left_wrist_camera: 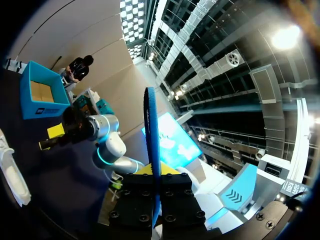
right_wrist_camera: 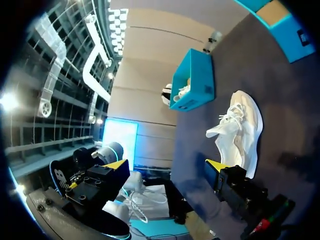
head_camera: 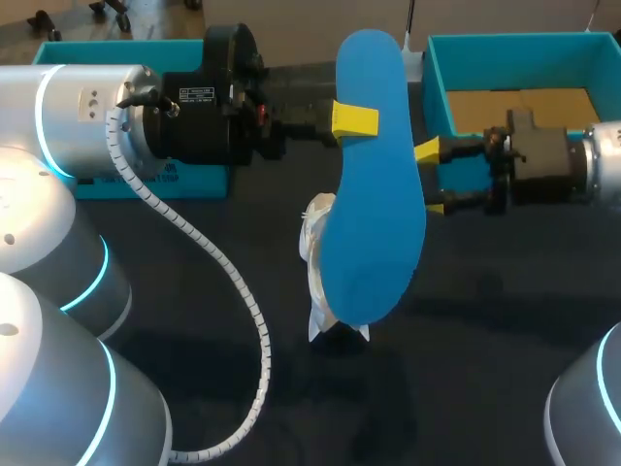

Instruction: Take the shoe out of the shoebox, open the shoe tongue, remove and reinsert the insole, then place the shoe into the shoebox

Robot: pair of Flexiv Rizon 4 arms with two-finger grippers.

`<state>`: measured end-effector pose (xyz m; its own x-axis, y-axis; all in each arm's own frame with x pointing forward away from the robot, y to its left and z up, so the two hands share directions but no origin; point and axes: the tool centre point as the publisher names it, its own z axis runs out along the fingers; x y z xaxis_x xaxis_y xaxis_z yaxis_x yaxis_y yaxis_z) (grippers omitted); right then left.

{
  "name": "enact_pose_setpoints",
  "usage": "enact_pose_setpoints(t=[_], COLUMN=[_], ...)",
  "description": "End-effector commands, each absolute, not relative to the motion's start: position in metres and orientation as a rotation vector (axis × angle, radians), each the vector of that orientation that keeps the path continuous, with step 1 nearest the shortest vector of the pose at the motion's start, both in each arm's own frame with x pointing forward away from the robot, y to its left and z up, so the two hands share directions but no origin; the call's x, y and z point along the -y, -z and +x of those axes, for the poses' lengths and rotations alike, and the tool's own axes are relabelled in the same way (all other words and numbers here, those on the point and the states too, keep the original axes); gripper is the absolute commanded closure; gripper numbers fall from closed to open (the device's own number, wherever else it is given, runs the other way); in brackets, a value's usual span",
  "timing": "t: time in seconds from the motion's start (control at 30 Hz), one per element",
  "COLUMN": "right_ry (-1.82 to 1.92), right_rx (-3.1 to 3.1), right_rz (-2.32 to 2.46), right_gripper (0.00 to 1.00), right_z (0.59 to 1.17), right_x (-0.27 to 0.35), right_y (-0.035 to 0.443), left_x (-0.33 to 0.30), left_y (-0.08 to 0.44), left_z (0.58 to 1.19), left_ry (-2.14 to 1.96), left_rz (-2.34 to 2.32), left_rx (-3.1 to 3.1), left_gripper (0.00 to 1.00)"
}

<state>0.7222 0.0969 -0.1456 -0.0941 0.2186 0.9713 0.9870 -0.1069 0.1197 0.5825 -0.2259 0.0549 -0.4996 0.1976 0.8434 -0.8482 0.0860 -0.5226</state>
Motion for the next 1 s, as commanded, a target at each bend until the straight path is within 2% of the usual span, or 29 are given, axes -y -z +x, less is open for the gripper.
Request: enact_pose_setpoints(t=[0.03, 0.43, 1.0], right_ry=[1.236, 1.236, 1.236], right_rx=[1.384, 1.384, 1.384], right_rz=[-1.428, -1.428, -1.428], right_gripper=[0.0, 0.0, 0.0], right_z=[0.727, 0.727, 0.727], right_x=[-0.095, -0.095, -0.095], right_y=[0.141, 0.141, 0.141], left_x=[0.229, 0.22, 0.189], left_y=[-0.054, -0.048, -0.014], left_z=[0.582, 0.586, 0.6], left_ry=[-1.556, -1.607, -1.933], left_rz=[0.674, 0.629, 0.131], left_rx=[1.512, 1.584, 2.01], left_gripper=[1.0, 1.0, 1.0])
